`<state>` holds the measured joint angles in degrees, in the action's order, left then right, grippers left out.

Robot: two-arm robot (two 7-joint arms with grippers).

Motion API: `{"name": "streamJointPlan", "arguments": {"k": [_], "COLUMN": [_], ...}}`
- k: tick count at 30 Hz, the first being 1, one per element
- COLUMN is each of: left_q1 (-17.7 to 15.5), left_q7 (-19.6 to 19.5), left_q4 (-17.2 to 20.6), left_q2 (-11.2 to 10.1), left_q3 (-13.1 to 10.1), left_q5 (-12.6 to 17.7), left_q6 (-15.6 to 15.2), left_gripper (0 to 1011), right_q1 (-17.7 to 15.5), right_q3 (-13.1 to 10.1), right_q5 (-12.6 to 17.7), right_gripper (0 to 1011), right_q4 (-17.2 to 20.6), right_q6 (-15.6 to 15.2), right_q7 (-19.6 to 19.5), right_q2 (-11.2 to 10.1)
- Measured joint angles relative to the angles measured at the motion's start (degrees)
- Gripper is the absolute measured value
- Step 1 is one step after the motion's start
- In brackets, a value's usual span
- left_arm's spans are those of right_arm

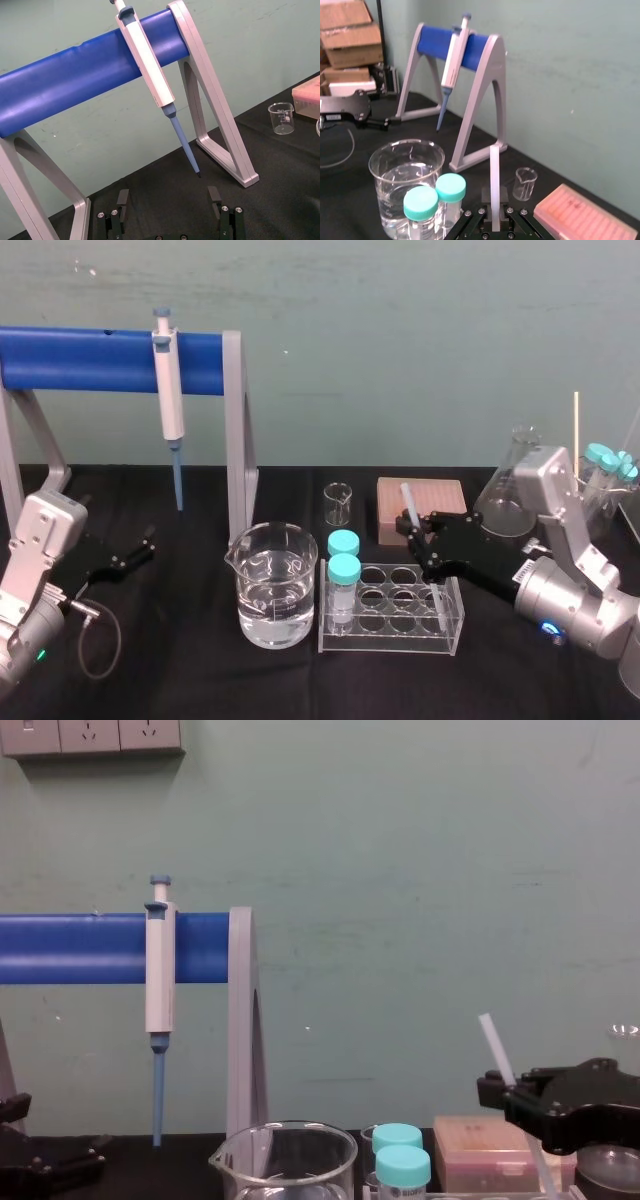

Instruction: Pick up the stirring rod with one hand, then place it down.

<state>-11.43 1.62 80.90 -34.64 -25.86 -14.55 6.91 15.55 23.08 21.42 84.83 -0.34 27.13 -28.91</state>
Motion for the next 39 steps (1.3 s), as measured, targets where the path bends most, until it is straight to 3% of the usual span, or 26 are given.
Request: {"name": "streamJointPlan", "arguments": {"k": [9,13,24,31,39], "left_q1": [0.00,0.00,0.00,0.00,0.00], "left_q7": [0.00,0.00,0.00,0.00,0.00], "left_q4": [0.00,0.00,0.00,0.00,0.00], "left_q2": [0.00,0.00,0.00,0.00,0.00], "left_q3": [0.00,0.00,0.00,0.00,0.00], "left_q5": [0.00,0.00,0.00,0.00,0.00], "left_q6": [0.00,0.00,0.00,0.00,0.00], "left_gripper": [1000,1000,1000,1000,1000], "right_q1": [-4.39,-5.40,-5.22,-3.50,-2.58], "right_q3": [-3.71,-4.85,-7.14,-10.35,-11.69], "right_q5": [1.46,2.48,3.77,6.03,5.99], "right_gripper": [72,72,72,72,72], "right_q4": [0.06,0.06,1.91,4.97,5.23], "right_q6": [9.91,11.98,13.14,13.42,13.70], "right_q7": [0.58,1.43,2.76,3.09,2.63], "right_q2": [1.66,2.38,2.57,1.74,1.49]}}
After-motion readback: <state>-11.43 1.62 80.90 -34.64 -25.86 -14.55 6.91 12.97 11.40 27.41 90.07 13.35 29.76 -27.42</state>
